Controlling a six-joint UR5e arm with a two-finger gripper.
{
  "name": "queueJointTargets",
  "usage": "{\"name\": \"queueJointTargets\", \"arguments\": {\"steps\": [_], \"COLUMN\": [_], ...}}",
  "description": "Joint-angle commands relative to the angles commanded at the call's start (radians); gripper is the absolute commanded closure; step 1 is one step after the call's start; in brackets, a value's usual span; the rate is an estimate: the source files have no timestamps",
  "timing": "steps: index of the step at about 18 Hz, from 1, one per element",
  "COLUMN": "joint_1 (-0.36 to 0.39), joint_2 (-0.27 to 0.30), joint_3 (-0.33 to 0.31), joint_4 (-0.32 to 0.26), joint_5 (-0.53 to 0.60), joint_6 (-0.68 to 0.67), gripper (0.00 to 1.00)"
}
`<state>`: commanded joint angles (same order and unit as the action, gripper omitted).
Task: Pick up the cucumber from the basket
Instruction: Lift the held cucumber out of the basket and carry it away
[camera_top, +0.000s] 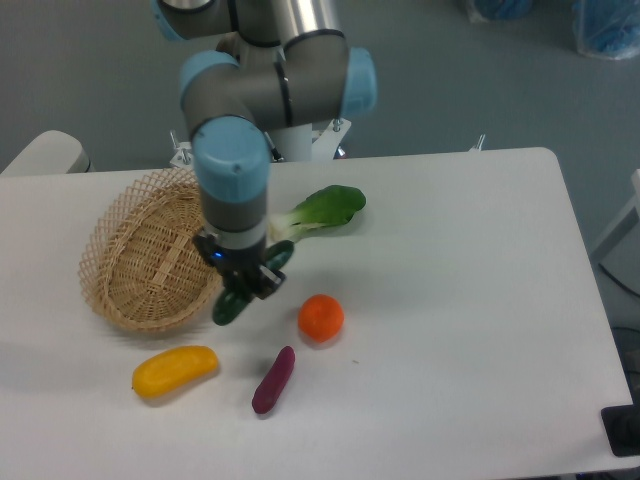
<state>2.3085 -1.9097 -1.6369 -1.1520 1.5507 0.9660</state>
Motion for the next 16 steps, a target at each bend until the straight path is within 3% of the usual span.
{"name": "queueJointTargets", "arguments": {"steps": [5,7,10,16], "joint_1": [0.069,0.101,0.146,0.221], "joint_2": [-0.08,-0.139,-0.173,-0.27], "joint_3": [0.1,0.161,0.236,0.327], "joint_4": [-0.006,-0.003,-0.012,-0.012], "joint_5": [0.011,0.011,0.0,-0.001], "joint_6": [0.114,0.163,0.224,0.35], "gripper": [0.81,0.81,0.81,0.82]}}
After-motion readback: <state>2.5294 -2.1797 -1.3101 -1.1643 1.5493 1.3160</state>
